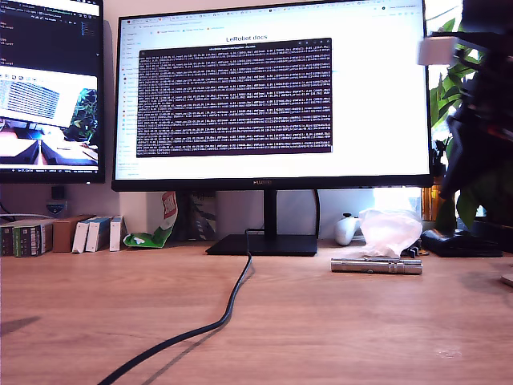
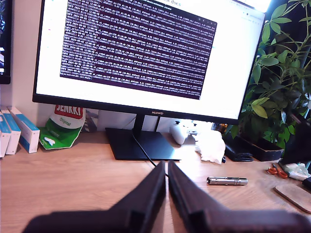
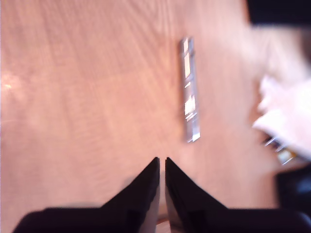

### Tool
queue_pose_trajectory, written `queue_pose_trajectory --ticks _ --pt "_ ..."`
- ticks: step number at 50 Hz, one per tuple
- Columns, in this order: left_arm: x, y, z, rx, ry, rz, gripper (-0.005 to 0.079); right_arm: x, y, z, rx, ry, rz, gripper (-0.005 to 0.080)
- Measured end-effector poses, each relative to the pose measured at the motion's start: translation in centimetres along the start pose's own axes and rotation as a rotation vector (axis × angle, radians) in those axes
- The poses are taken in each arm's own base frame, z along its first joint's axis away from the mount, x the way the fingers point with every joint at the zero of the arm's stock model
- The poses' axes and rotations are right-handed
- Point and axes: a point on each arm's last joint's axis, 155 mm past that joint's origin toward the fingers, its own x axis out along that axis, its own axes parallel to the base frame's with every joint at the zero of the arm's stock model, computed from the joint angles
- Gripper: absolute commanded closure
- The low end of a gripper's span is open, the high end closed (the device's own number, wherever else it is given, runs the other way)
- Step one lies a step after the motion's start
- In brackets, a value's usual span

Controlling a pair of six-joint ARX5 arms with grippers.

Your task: Pick the metallic laser pointer with your right arm, pass it to your left arm, then place it down to the left side of the table

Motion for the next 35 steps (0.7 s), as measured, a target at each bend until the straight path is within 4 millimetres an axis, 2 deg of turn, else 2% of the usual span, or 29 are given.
queue_pose_trajectory --ticks 4,10,13,16,19,22,26,35 --pt "0.0 0.0 0.0 0.001 0.0 0.001 0.0764 0.2 -1.2 -0.2 -0.027 0.046 -0.032 0.0764" --pt "0.0 0.0 -0.1 0.034 0.002 0.001 0.0764 1.1 -2.4 -2.2 -0.04 0.183 -0.079 0.0763" --pt "0.0 0.0 -0.1 0.036 0.003 0.001 0.0764 1.9 -2.2 -3.1 -0.046 0.234 -0.069 0.0732" --pt "0.0 0.0 -0.1 0.037 0.003 0.001 0.0764 2.9 -2.0 -3.5 -0.049 0.249 -0.053 0.0665" --pt "0.0 0.0 -0.1 0.038 0.003 0.001 0.0764 3.5 -1.9 -3.4 -0.066 0.251 -0.044 0.0556" --pt "0.0 0.0 -0.1 0.038 0.003 0.001 0.0764 3.8 -2.0 -2.9 -0.084 0.241 -0.053 0.0486" --pt "0.0 0.0 -0.1 0.04 0.003 0.001 0.0764 4.0 -2.1 -1.8 -0.099 0.22 -0.064 0.0464" --pt "0.0 0.0 -0.1 0.038 0.005 0.002 0.0764 4.3 -2.1 -1.0 -0.102 0.203 -0.073 0.0447"
